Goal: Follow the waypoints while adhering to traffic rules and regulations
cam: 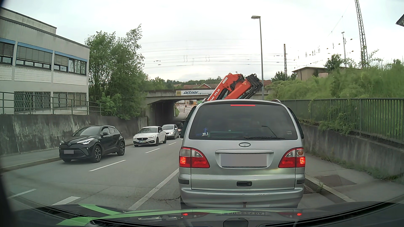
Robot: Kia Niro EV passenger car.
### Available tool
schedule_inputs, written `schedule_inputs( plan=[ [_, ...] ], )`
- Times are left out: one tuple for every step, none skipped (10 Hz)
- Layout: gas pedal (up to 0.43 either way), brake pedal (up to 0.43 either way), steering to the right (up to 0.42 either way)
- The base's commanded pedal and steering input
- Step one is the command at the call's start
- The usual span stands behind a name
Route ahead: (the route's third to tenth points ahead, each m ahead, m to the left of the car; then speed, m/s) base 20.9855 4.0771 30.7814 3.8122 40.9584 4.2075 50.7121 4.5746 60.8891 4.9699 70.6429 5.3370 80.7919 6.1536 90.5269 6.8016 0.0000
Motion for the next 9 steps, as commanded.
schedule_inputs(
  plan=[
    [0.0, 0.287, 0.008],
    [0.0, 0.287, 0.008],
    [0.0, 0.287, 0.008],
    [0.0, 0.287, 0.008],
    [0.0, 0.287, 0.008],
    [0.0, 0.287, 0.008],
    [0.0, 0.287, 0.008],
    [0.0, 0.287, 0.008],
    [0.0, 0.287, 0.008]
  ],
)
